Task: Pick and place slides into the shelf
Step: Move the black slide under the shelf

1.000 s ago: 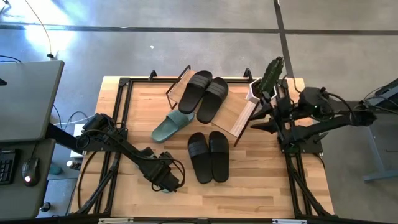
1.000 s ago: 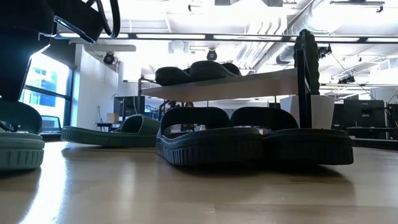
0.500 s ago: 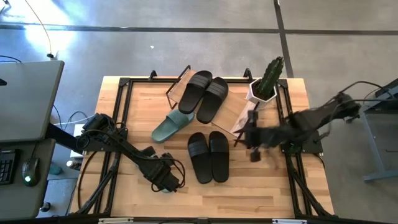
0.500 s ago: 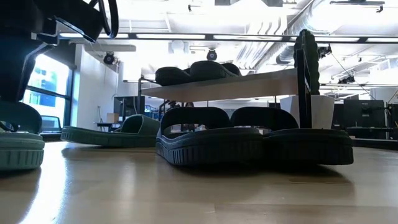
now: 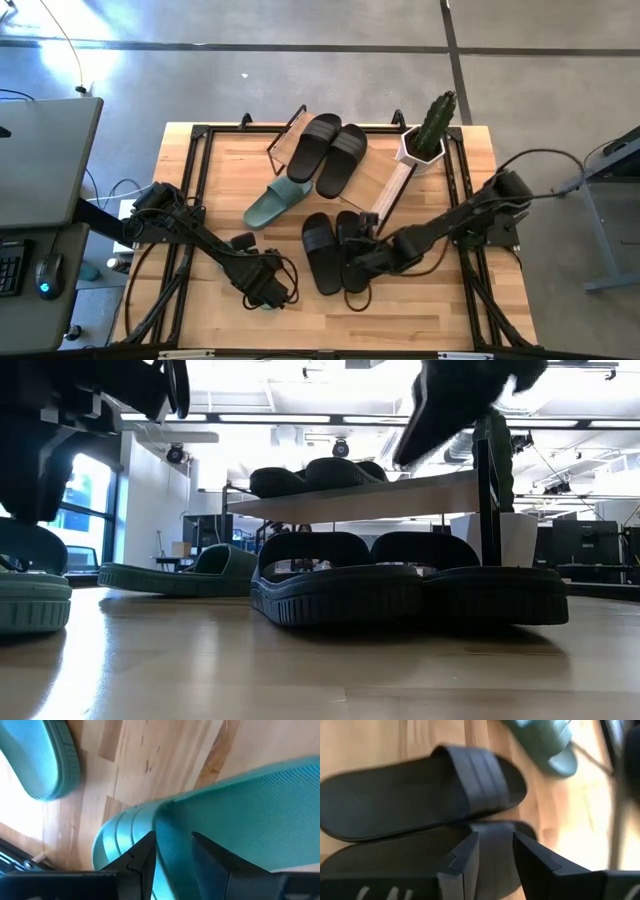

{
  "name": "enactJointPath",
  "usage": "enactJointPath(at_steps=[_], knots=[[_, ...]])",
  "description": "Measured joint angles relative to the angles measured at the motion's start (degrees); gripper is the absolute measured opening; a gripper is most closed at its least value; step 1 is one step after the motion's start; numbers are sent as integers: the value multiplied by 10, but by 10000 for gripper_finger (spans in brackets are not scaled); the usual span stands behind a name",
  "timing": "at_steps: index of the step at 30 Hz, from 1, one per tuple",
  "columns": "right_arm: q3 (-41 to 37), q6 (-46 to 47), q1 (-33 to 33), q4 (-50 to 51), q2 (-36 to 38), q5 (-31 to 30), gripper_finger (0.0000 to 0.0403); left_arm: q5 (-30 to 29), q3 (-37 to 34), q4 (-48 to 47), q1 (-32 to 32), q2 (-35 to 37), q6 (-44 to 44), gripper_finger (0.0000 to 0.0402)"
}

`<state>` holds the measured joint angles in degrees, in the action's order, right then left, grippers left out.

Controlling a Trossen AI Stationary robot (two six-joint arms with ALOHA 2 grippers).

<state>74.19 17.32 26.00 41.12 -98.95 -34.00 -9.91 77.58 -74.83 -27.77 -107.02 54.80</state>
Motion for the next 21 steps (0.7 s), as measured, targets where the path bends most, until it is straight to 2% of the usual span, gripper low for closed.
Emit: enactJointPath(at_steps=[9, 16, 21], knots=[[0, 22, 8, 7, -68, -3, 110, -28, 0, 2, 0, 0, -10, 108], [0, 22, 3, 30, -77, -33, 110, -28, 0, 2, 0, 0, -10, 108], [0, 22, -6, 45, -77, -19, 110, -29, 0, 4, 0, 0, -10, 108]])
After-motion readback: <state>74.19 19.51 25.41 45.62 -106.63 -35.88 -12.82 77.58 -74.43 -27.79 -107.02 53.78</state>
